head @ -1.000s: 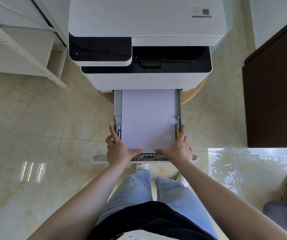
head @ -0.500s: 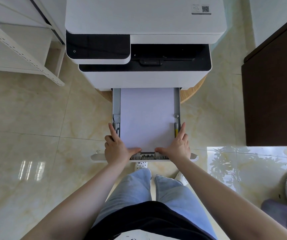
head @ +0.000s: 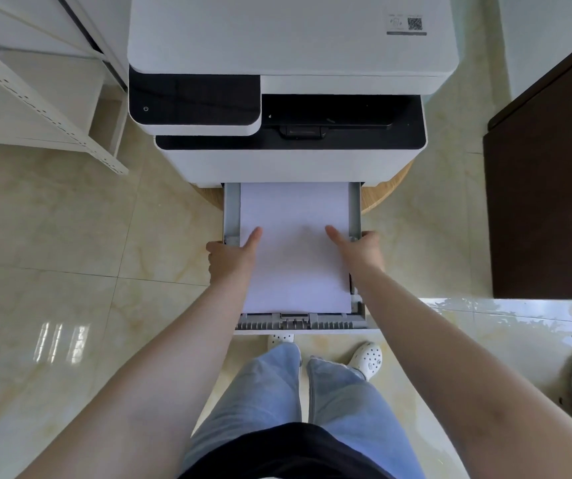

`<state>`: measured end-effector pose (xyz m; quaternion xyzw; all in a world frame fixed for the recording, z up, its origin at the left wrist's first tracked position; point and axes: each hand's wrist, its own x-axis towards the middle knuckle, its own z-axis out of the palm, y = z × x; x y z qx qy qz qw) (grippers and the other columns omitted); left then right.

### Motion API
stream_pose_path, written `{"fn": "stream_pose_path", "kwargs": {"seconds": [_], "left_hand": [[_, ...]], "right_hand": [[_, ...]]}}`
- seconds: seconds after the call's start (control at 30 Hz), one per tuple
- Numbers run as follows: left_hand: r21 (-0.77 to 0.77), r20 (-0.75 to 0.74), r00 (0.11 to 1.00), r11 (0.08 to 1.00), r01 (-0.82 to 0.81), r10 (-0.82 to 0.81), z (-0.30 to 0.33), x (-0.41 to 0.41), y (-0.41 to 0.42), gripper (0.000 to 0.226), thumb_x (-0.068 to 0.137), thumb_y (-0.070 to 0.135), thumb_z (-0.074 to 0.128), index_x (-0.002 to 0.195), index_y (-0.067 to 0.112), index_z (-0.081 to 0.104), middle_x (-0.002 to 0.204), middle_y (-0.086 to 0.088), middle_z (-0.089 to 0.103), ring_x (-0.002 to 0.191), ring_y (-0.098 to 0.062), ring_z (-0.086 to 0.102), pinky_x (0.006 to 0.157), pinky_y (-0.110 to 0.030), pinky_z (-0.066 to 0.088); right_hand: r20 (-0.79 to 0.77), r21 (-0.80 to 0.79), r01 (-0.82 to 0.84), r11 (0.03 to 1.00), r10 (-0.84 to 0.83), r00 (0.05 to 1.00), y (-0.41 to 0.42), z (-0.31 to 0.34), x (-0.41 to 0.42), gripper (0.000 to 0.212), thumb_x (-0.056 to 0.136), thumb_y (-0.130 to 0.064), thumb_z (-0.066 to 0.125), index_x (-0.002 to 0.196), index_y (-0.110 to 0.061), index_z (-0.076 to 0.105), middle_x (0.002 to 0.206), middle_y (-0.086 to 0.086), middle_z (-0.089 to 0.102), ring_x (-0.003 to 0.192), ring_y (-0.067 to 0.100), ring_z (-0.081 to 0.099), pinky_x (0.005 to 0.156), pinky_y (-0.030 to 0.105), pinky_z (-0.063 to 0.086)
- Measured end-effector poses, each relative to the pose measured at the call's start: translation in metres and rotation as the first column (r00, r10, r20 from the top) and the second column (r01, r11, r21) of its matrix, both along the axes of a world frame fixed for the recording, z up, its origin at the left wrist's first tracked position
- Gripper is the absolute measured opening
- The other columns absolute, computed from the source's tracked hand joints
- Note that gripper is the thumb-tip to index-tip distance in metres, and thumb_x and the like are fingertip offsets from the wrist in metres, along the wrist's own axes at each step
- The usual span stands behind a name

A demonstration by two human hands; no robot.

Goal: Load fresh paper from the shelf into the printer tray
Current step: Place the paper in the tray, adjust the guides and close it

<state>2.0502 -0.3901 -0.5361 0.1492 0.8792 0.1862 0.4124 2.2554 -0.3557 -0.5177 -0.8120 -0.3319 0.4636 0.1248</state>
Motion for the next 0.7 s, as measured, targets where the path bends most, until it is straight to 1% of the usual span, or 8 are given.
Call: {"fn": "stream_pose_path", "kwargs": {"seconds": [0.07,0.13,0.17,0.3,0.43,0.53,0.6,0.7], "left_hand": [[-0.038,-0.006,0.999,0.999,-0.037,0.037,-0.005,0.000,0.010,0.101,0.056,0.077,0.066,0.122,0.006,0.036,0.121,-0.015,0.058,0.105,-0.039,0.058,0.090,-0.051,0.050],[-0.063,-0.032,0.998,0.997,-0.049,0.047,-0.011,0.001,0.015,0.098,0.055,0.075,0.067,0.118,0.006,0.038,0.118,-0.015,0.060,0.105,-0.039,0.058,0.093,-0.051,0.047],[-0.071,-0.042,0.998,0.996,-0.056,0.053,-0.015,0.001,0.015,0.096,0.056,0.074,0.067,0.117,0.006,0.039,0.116,-0.016,0.061,0.105,-0.039,0.058,0.094,-0.051,0.046],[-0.079,-0.079,0.996,0.995,-0.053,0.046,-0.019,0.003,0.016,0.095,0.058,0.077,0.064,0.117,0.007,0.038,0.114,-0.017,0.061,0.102,-0.040,0.059,0.093,-0.053,0.046],[-0.071,-0.080,0.996,0.996,-0.048,0.042,-0.017,0.003,0.016,0.098,0.056,0.078,0.065,0.118,0.007,0.038,0.117,-0.016,0.060,0.106,-0.040,0.057,0.094,-0.053,0.045],[-0.061,-0.085,0.996,0.998,-0.023,0.018,-0.015,0.005,0.014,0.097,0.057,0.075,0.066,0.119,0.007,0.037,0.120,-0.016,0.060,0.108,-0.040,0.057,0.095,-0.054,0.044],[-0.063,-0.092,0.996,0.998,-0.008,0.002,-0.012,0.005,0.014,0.097,0.058,0.075,0.066,0.120,0.006,0.037,0.121,-0.016,0.059,0.108,-0.041,0.057,0.095,-0.053,0.045],[-0.035,-0.087,0.993,0.996,0.081,-0.084,-0.009,0.002,0.006,0.099,0.058,0.072,0.069,0.123,0.007,0.035,0.124,-0.015,0.057,0.109,-0.040,0.058,0.092,-0.053,0.047]], "right_hand": [[-0.052,-0.041,0.064,0.997,-0.066,0.996,0.013,0.000,-0.003,0.081,0.068,-0.065,0.067,0.119,-0.009,0.038,0.099,0.007,0.053,0.087,0.027,0.056,0.078,0.041,0.049],[-0.065,-0.070,0.096,0.993,-0.100,0.993,0.021,-0.004,-0.005,0.082,0.071,-0.061,0.068,0.123,-0.008,0.034,0.101,0.008,0.051,0.091,0.029,0.054,0.087,0.043,0.048],[-0.069,-0.072,0.102,0.992,-0.106,0.992,0.023,-0.005,-0.006,0.080,0.073,-0.058,0.068,0.124,-0.007,0.034,0.102,0.008,0.051,0.092,0.029,0.054,0.088,0.043,0.048],[-0.042,-0.053,0.093,0.994,-0.095,0.995,0.022,-0.013,-0.005,0.077,0.074,-0.056,0.069,0.123,-0.006,0.037,0.099,0.008,0.054,0.095,0.032,0.059,0.085,0.044,0.051],[-0.053,-0.037,0.084,0.996,-0.086,0.995,0.019,-0.013,-0.005,0.073,0.072,-0.058,0.069,0.116,-0.009,0.037,0.086,0.002,0.051,0.090,0.031,0.058,0.082,0.045,0.051],[-0.041,-0.023,0.083,0.996,-0.084,0.996,0.017,-0.013,-0.007,0.072,0.071,-0.058,0.070,0.114,-0.010,0.038,0.093,0.005,0.055,0.089,0.031,0.059,0.083,0.047,0.052],[-0.043,-0.010,0.081,0.997,-0.081,0.996,0.015,-0.013,-0.007,0.070,0.071,-0.058,0.069,0.113,-0.012,0.038,0.097,0.007,0.055,0.088,0.030,0.059,0.077,0.044,0.052],[-0.073,0.041,0.030,0.999,-0.027,0.997,0.006,-0.010,-0.001,0.069,0.073,-0.053,0.072,0.117,-0.013,0.037,0.094,0.002,0.054,0.080,0.023,0.058,0.061,0.034,0.047]]}}
